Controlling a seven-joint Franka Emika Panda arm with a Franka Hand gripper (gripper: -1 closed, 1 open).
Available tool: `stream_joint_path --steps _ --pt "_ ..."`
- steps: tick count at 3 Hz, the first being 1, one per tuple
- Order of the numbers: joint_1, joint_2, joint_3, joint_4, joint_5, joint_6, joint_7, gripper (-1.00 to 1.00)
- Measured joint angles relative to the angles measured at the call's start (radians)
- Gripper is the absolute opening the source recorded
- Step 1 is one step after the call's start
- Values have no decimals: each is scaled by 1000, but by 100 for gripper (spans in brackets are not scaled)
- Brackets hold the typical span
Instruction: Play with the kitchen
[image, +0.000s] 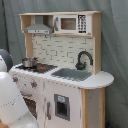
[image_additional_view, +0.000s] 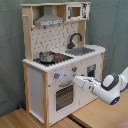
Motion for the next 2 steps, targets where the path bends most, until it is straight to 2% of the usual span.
stream_joint_path --steps 1,2 --pt "-28 -1 -25 -5 -23 52 79 100" --pt "-74 -1 -41 11 -82 118 127 100"
